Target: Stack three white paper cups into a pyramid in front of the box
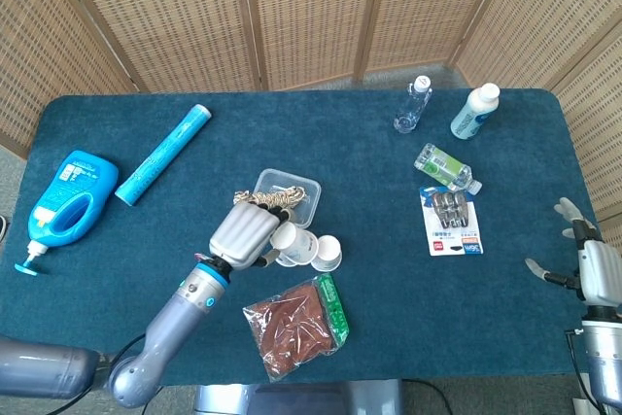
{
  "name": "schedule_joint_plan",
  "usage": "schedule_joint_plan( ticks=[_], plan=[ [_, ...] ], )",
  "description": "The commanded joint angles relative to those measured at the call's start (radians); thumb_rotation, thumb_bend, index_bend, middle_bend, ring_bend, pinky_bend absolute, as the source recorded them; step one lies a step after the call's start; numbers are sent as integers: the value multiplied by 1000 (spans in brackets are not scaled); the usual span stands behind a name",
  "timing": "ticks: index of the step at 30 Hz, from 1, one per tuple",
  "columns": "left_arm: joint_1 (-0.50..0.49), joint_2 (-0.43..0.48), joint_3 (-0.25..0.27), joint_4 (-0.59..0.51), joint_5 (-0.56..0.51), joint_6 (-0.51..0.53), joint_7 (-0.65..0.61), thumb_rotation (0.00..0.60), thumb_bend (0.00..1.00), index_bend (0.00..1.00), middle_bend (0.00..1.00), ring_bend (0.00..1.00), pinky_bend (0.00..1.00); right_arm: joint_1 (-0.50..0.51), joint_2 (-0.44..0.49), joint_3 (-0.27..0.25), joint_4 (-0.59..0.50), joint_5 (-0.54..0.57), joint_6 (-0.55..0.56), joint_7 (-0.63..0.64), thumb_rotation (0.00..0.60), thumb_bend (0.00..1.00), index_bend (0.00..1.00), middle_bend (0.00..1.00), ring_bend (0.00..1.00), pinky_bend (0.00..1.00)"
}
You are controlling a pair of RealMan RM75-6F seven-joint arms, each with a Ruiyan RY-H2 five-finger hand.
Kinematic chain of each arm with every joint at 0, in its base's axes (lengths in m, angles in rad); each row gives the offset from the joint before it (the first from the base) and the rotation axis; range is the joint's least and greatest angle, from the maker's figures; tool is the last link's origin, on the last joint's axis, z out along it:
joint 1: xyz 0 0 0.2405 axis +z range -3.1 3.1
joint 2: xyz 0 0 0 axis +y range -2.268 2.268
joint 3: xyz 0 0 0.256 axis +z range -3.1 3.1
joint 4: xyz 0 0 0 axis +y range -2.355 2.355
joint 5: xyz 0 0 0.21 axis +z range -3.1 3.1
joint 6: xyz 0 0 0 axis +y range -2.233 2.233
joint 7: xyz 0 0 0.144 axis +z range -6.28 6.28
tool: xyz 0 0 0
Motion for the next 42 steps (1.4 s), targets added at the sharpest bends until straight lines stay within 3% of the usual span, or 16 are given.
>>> schedule_joint_plan(
  ticks=[1,16,30,34,39,42],
  plan=[
    [-43,-39,-22,10,-62,42,46,600,333,378,466,466,545,-2,3,3,-6,-5,14,-13,600,0,84,218,211,354],
    [-110,-87,-11,2,-172,157,159,600,333,378,466,459,540,-11,22,12,-51,-16,58,-38,600,0,90,218,211,355],
    [-136,-153,-2,53,-202,184,153,600,332,368,458,451,535,-12,24,12,-52,-10,50,-26,600,0,91,217,212,355],
    [-139,-155,-2,55,-194,179,142,600,325,270,338,366,496,-12,24,13,-50,-7,46,-21,600,0,89,218,211,354],
    [-139,-154,6,59,-165,171,123,600,317,87,47,185,447,-12,24,13,-48,-6,43,-17,600,0,90,217,211,354],
    [-138,-153,9,58,-161,168,115,600,315,57,0,163,445,-12,23,12,-48,-6,43,-17,600,0,90,218,211,355]
  ],
)
